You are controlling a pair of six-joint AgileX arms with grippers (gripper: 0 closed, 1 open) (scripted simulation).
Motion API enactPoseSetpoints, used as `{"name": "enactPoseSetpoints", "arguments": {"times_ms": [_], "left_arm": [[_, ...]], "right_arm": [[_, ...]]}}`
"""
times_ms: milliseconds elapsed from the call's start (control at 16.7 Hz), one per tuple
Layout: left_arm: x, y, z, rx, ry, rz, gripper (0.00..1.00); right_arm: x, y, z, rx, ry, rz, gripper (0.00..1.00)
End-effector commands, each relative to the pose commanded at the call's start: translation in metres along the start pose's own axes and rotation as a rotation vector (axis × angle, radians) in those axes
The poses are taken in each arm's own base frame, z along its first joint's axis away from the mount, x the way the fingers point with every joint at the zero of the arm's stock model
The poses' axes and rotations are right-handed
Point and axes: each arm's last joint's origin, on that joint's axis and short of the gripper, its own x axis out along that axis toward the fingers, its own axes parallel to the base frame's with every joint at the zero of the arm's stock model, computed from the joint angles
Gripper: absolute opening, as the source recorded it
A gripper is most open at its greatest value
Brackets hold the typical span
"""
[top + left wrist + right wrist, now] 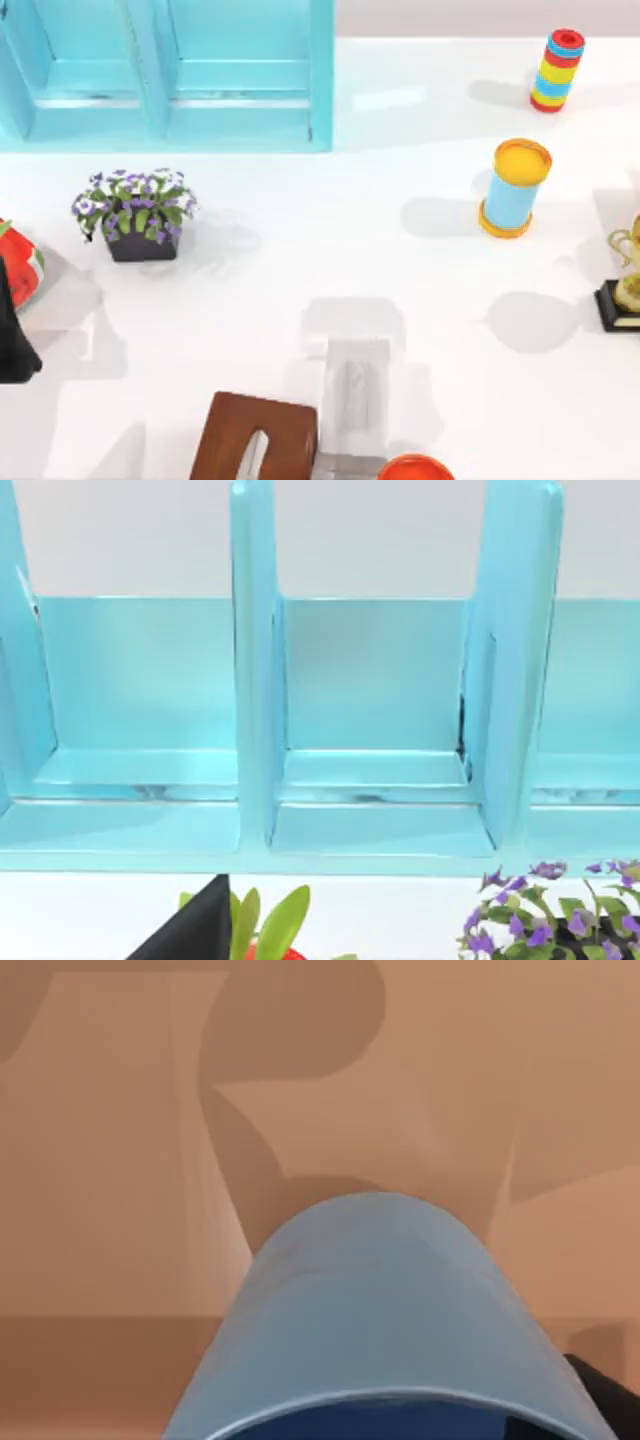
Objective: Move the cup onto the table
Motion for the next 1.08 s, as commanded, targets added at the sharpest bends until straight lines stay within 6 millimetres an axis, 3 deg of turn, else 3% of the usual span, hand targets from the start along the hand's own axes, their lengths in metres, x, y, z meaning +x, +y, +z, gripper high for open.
{"name": "enactPoseSetpoints", "arguments": {"times_ms": [300,600,780,1080], "left_arm": [[0.000,0.000,0.000,0.000,0.000,0.000,1.00],[0.000,0.000,0.000,0.000,0.000,0.000,1.00],[0.000,0.000,0.000,0.000,0.000,0.000,1.00],[0.000,0.000,0.000,0.000,0.000,0.000,1.00]], "right_arm": [[-0.031,0.039,0.005,-0.025,0.054,0.011,0.00],[-0.076,0.081,-0.001,-0.012,0.020,0.007,0.00],[-0.088,0.091,-0.005,-0.006,-0.008,0.006,0.00],[-0.087,0.090,-0.005,-0.002,-0.002,0.009,0.00]]}}
